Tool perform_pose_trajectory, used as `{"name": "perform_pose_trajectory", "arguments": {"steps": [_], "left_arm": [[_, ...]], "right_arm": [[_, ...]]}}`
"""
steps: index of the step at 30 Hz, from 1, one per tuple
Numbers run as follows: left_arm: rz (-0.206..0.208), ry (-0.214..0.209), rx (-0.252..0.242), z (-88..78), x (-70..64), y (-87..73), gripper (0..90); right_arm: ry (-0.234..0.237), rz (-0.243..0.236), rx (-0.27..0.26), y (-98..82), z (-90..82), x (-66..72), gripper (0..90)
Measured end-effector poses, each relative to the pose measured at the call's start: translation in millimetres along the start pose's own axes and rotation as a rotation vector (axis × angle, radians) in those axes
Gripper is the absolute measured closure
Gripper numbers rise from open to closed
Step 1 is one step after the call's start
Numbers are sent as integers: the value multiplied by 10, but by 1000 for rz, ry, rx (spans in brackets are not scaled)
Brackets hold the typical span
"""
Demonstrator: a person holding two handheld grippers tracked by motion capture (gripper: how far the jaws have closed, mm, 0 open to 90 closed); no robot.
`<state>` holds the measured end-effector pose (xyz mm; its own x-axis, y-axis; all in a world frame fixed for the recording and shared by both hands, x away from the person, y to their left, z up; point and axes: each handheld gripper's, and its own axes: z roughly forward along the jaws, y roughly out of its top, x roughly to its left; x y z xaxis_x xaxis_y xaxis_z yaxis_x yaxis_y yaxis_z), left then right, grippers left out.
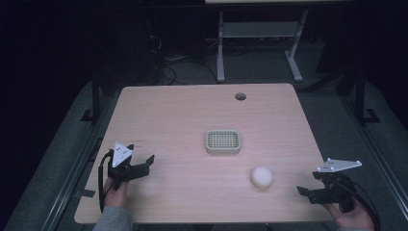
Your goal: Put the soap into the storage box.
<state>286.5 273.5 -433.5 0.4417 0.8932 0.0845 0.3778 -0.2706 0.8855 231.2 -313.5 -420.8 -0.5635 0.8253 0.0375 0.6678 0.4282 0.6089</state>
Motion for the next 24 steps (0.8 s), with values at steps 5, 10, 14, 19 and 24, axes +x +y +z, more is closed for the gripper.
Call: {"name": "perform_pose_trajectory", "arguments": {"steps": [5, 10, 14, 19, 24], "left_arm": [[3, 2, -2, -6, -6, 6, 148], [1, 1, -4, -7, -2, 6, 148], [-3, 1, -8, -10, 1, 6, 148], [-2, 1, -10, -11, 0, 9, 148], [-5, 2, -11, -14, 6, 8, 148]], "right_arm": [[10, -11, 23, 58, -14, 38, 183], [17, -42, 28, 122, -28, 71, 182], [28, -62, 42, 188, -16, 94, 179], [43, -98, 51, 297, 12, 142, 178], [54, -118, 67, 387, 44, 189, 178]]}}
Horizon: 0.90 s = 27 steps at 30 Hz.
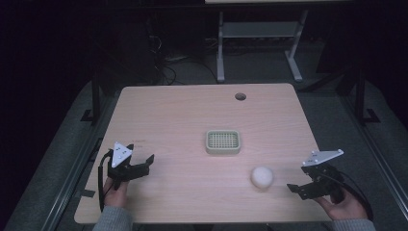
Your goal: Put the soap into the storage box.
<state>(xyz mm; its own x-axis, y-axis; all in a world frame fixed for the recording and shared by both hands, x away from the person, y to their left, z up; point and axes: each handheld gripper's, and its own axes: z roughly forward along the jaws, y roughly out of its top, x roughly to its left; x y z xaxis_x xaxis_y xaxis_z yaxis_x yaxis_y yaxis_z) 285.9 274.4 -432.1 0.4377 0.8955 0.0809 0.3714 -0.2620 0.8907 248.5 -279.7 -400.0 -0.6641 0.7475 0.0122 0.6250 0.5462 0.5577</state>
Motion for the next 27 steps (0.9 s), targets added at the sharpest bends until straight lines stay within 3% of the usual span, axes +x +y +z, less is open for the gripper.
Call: {"name": "perform_pose_trajectory", "arguments": {"steps": [27], "left_arm": [[1, -1, -2, -3, -8, 8, 148]], "right_arm": [[57, -99, 56, 331, 115, 139, 174]]}}
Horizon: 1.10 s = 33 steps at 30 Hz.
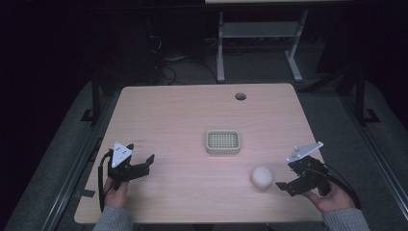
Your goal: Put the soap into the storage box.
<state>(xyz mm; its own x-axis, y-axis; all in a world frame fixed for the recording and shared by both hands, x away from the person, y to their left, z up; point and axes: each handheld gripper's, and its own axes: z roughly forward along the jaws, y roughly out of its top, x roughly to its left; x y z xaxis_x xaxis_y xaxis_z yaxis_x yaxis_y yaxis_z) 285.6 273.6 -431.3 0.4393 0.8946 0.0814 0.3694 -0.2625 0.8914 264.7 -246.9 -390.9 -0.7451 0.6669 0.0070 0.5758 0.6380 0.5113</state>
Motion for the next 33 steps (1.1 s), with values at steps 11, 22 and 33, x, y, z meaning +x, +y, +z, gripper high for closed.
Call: {"name": "perform_pose_trajectory", "arguments": {"steps": [11, 22, 33], "left_arm": [[2, -1, -3, 4, -7, 1, 148], [-1, -3, -6, 2, -8, 2, 148], [1, -3, -9, -1, -3, 6, 148]], "right_arm": [[11, -29, 23, 112, 49, 26, 173], [25, -52, 46, 219, 92, 45, 173], [48, -98, 98, 389, 226, 70, 165]]}}
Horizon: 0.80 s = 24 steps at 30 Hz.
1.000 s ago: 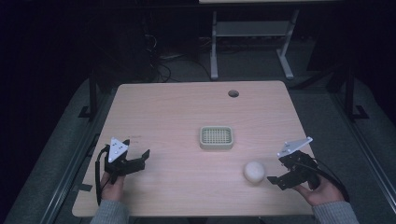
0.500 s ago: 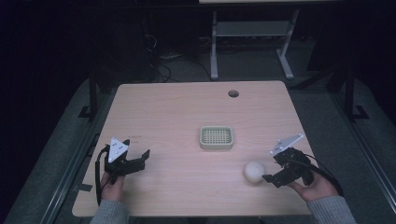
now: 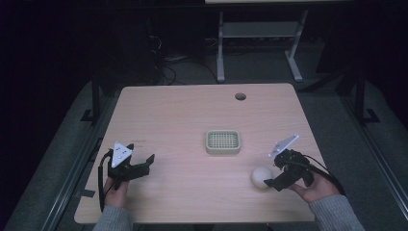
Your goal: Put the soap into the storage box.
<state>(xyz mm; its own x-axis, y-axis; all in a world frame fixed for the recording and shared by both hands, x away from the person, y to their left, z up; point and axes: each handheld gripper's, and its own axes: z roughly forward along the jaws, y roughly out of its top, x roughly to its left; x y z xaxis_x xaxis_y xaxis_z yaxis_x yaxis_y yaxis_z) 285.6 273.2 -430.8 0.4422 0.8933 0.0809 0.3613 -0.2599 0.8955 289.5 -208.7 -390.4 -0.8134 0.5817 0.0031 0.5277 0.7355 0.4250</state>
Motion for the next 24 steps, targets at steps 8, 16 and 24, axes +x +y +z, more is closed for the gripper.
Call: {"name": "perform_pose_trajectory", "arguments": {"steps": [8, 16, 24], "left_arm": [[-1, 3, 2, -7, 11, 0, 148], [-5, 4, -1, -10, 17, 3, 148], [-4, 2, 1, -7, 14, 4, 148]], "right_arm": [[17, -12, 55, 90, 162, -7, 156], [26, -22, 115, 184, 320, -19, 147], [28, -22, 186, 266, 448, -29, 144]]}}
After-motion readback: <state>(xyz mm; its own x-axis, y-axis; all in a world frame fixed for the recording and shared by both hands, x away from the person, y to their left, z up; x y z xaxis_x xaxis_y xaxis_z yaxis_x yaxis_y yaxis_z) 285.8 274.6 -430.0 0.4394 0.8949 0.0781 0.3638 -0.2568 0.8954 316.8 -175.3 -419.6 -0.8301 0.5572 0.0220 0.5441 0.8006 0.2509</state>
